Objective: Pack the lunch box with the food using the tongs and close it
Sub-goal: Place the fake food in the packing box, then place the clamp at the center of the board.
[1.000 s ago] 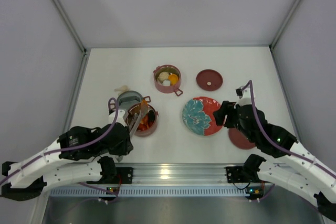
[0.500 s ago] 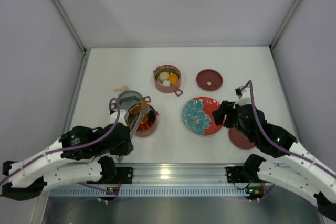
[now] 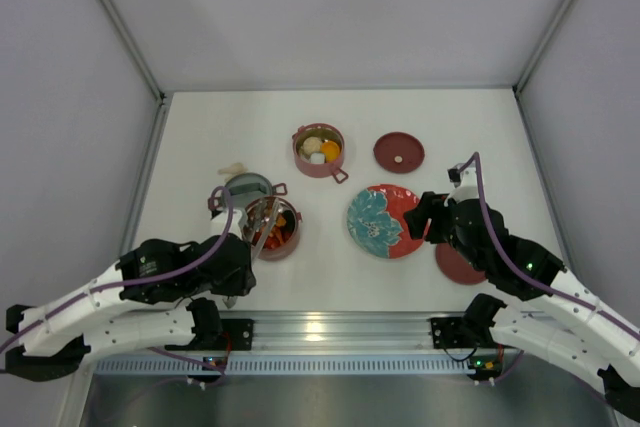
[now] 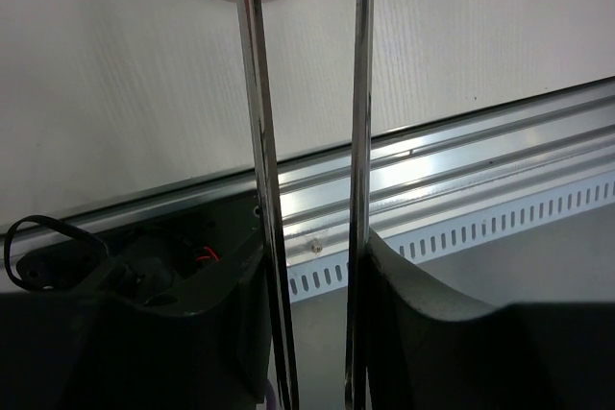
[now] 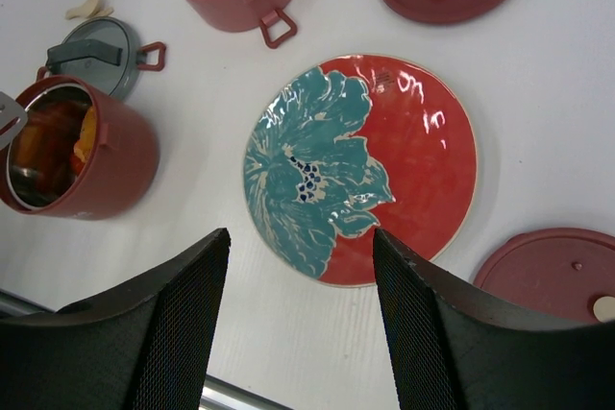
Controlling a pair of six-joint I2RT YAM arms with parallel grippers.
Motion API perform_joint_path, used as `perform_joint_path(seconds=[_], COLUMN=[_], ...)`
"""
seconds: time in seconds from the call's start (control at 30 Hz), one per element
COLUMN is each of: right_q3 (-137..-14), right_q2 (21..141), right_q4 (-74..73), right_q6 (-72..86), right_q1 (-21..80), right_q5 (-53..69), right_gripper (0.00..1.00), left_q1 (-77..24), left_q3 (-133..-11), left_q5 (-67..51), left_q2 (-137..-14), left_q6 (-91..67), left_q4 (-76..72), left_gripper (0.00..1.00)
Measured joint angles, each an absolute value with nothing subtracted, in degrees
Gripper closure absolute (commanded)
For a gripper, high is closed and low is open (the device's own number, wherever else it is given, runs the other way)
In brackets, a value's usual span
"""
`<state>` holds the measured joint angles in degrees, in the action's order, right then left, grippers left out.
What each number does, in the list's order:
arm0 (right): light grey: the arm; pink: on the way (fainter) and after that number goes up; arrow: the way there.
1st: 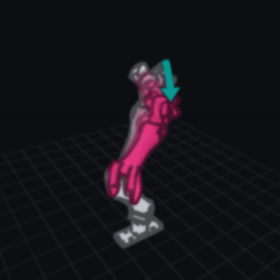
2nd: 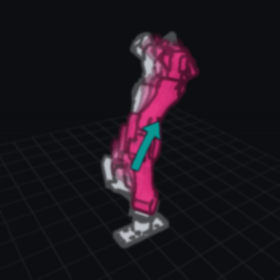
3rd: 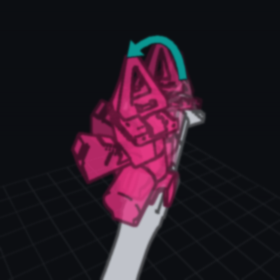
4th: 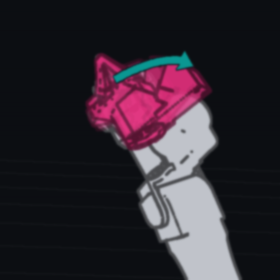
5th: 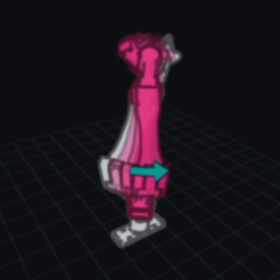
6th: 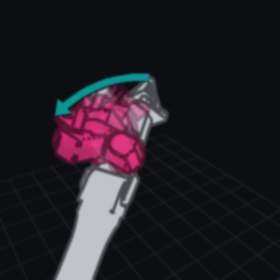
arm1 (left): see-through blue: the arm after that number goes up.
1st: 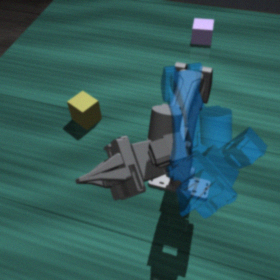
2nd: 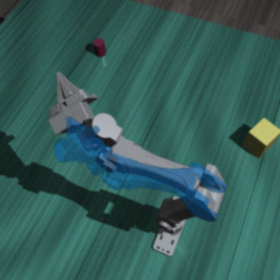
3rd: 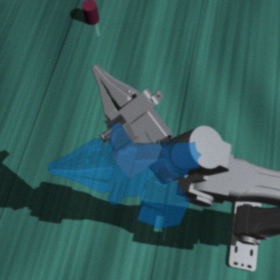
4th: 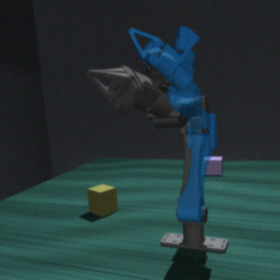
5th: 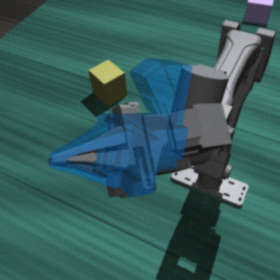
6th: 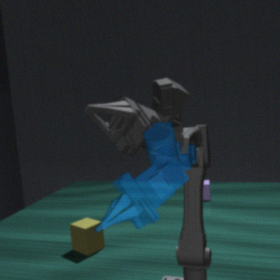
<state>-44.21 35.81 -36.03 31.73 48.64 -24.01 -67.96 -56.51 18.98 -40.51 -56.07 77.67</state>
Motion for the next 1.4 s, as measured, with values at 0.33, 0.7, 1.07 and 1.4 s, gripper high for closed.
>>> perform_joint_path(seconds=[0.33,0.7,1.07,1.4], right_q3=[-44.2,-44.2,-44.2,-45.3], right_q2=[35.8,35.8,35.3,40.4], right_q4=[-36.0,-35.9,-35.4,-34.5], right_q6=[31.7,31.7,31.7,30.6], right_q1=[48.6,48.6,48.6,48.6], right_q5=[-23.7,-22.7,-22.1,-18.9], right_gripper=[0.39,0.39,0.39,0.39], left_q1=[-68.0,-54.2,-20.6,-12.3], left_q3=[-62.2,-74.5,-83.1,-91.2], left_q5=[21.2,24.1,7.1,4.8], left_q2=[-44.1,-63.9,-82.5,-101.1], left_q6=[-55.5,-42.1,-29.8,-32.4], left_q4=[78.0,69.6,51.2,40.5], left_gripper=[0.59,0.54,0.55,0.56])
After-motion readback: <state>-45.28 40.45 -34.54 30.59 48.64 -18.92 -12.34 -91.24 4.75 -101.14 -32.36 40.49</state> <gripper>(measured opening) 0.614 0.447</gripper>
